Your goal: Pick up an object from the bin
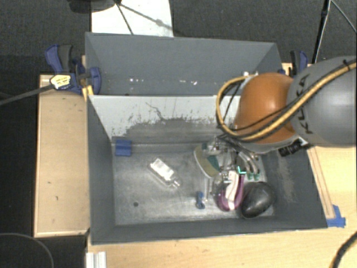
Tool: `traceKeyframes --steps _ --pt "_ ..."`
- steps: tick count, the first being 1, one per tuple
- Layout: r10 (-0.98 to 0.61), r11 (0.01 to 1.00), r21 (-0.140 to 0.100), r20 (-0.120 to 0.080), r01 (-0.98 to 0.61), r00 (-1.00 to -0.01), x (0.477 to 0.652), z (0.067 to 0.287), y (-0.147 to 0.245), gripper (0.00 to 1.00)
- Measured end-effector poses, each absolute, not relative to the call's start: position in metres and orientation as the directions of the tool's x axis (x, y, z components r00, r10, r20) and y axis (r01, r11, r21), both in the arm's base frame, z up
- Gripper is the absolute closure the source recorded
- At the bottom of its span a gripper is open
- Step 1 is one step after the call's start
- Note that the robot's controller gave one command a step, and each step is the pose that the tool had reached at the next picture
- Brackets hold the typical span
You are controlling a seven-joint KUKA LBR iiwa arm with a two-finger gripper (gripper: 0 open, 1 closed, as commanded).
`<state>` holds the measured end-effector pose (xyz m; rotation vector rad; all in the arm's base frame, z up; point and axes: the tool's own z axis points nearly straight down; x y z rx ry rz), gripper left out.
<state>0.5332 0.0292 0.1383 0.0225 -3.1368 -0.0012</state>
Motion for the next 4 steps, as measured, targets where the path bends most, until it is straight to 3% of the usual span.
traceKeyframes --steps 1,2,3,4 --pt "0.007 1.000 0.001 -0.037 0.007 -0.999 0.532 0.097 0.020 0.00" --pt "0.116 0.993 -0.001 -0.009 0.116 -0.993 0.535 0.114 -0.034 0.00" --pt "0.087 0.996 0.000 -0.010 0.087 -0.996 0.545 0.089 -0.037 0.00" --pt "0.089 0.996 -0.003 -0.023 0.089 -0.996 0.547 0.088 -0.040 1.00"
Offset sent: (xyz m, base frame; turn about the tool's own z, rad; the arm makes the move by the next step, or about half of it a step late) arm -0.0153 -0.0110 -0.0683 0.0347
